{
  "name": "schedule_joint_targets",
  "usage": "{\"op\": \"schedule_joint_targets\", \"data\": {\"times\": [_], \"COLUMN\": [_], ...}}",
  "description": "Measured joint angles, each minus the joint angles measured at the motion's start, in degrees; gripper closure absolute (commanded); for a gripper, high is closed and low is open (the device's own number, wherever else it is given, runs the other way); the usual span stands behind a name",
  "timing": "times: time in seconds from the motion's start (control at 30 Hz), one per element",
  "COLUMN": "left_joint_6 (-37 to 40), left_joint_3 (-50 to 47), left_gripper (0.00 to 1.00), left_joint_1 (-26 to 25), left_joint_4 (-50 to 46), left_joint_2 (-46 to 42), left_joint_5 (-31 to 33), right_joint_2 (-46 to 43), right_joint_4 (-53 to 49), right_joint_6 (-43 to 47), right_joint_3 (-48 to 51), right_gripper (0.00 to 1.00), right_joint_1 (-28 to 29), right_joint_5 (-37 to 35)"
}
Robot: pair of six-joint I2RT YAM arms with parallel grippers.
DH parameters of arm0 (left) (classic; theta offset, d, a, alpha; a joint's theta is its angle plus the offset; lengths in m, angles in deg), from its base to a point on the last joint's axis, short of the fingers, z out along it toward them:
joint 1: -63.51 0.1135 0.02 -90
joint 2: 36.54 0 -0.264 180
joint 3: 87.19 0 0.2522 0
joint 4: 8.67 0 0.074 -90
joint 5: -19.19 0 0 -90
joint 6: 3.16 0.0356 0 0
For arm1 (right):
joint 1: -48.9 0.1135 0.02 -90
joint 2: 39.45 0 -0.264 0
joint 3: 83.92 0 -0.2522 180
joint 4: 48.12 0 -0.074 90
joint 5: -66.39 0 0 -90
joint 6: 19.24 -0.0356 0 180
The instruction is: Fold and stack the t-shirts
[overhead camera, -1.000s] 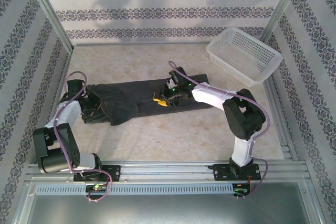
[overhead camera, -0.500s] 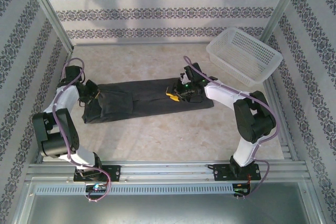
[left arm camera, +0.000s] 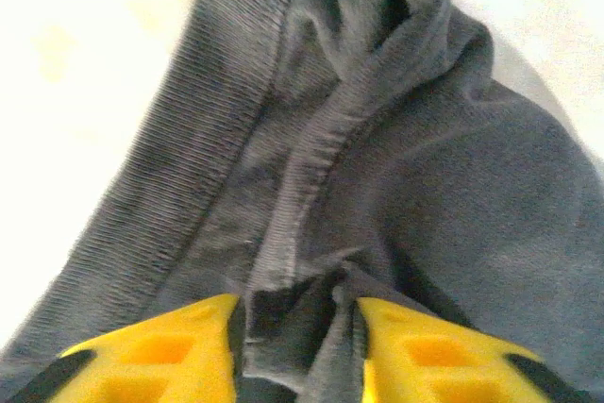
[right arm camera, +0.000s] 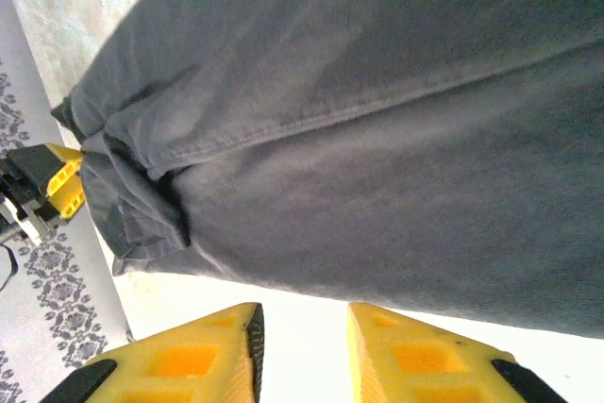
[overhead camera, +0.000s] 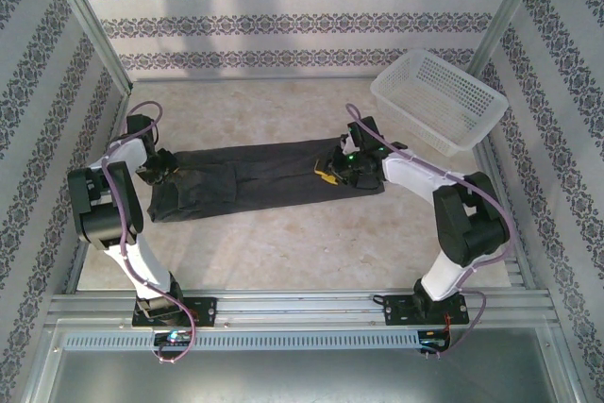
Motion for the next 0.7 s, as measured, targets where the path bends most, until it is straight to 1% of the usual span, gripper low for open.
{"op": "schedule_joint_targets", "data": {"times": [0.03, 0.1, 0.2, 0.3, 0.37, 0.47, 0.53, 0.63, 0.7], "left_joint_6": [0.02, -0.63, -4.39, -10.84, -16.33, -24.52, -30.1, -36.63, -39.23], "left_joint_3": [0.2, -0.02, -2.29, -7.45, -11.74, -18.71, -23.45, -27.39, -27.34], "left_gripper": [0.51, 0.55, 0.63, 0.69, 0.7, 0.7, 0.7, 0.7, 0.69], "left_joint_1": [-0.04, -0.22, -1.27, -5.18, -10.43, -17.88, -20.85, -21.55, -21.38], "left_joint_4": [-0.5, -1.14, -1.49, -0.11, 1.29, 4.52, 6.49, 8.44, 8.83], "left_joint_2": [-0.5, -2.89, -10.93, -20.06, -23.67, -24.5, -23.45, -20.46, -19.45], "left_joint_5": [1.36, 3.67, 4.55, 2.58, 0.81, -2.32, -4.28, -5.64, -5.79], "right_joint_2": [-0.57, -1.33, -1.03, 1.16, 4.85, 10.01, 13.9, 18.78, 22.18], "right_joint_4": [-0.24, -0.68, -2.99, -5.88, -7.58, -9.66, -11.32, -14.4, -18.05], "right_joint_6": [0.66, 2.38, 5.7, 8.7, 10.93, 13.49, 15.17, 17.18, 18.38], "right_joint_3": [0.02, -0.02, -0.96, -4.07, -8.17, -13.31, -17.2, -21.79, -25.38], "right_gripper": [0.71, 0.73, 0.74, 0.76, 0.77, 0.77, 0.77, 0.77, 0.77], "right_joint_1": [-0.61, -2.16, -4.42, -6.75, -8.0, -8.98, -9.29, -9.35, -9.35], "right_joint_5": [-0.52, -1.7, -4.57, -7.3, -9.42, -11.89, -13.42, -15.58, -17.18]}}
